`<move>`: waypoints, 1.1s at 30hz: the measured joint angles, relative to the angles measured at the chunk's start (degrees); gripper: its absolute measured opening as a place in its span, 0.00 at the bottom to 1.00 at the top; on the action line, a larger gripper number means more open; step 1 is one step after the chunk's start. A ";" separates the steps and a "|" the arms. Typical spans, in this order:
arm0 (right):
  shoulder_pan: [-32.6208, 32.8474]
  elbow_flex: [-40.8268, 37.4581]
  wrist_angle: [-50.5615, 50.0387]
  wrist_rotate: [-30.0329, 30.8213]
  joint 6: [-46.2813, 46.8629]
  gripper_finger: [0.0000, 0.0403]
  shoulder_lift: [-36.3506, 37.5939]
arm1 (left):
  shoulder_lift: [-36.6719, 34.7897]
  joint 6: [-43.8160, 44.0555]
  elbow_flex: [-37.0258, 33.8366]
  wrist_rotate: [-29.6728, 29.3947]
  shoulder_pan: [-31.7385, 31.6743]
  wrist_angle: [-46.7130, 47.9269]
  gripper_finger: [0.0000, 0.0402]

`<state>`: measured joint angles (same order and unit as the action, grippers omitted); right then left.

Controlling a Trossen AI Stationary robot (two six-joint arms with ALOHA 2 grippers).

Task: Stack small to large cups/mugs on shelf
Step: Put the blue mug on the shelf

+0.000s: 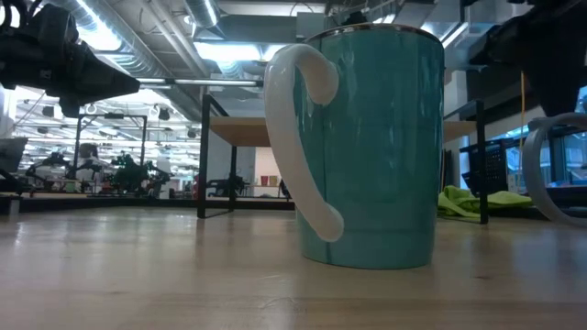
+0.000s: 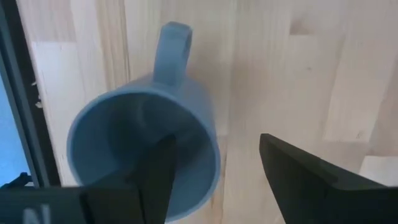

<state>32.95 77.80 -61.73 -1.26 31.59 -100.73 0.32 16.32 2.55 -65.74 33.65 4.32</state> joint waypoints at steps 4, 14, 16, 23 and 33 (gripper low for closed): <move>0.02 -1.34 1.20 0.00 2.35 0.58 0.02 | 0.02 0.01 0.00 -0.01 0.01 0.00 0.10; 0.00 -3.10 1.37 0.20 5.81 0.49 0.02 | 0.01 0.01 0.00 -0.01 0.01 0.00 0.10; 0.00 -3.10 1.38 0.17 5.86 0.43 0.02 | 0.01 0.00 0.00 -0.01 0.02 0.00 0.10; 0.00 -3.10 1.86 0.16 5.43 0.21 0.02 | 0.01 0.00 0.00 -0.01 0.01 0.00 0.10; 0.00 -3.06 0.87 0.00 2.76 0.03 0.11 | 0.02 0.00 0.00 -0.02 0.00 0.00 0.10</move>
<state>32.95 74.74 -60.86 -1.26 34.35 -100.62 0.34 16.32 2.55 -65.76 33.65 4.32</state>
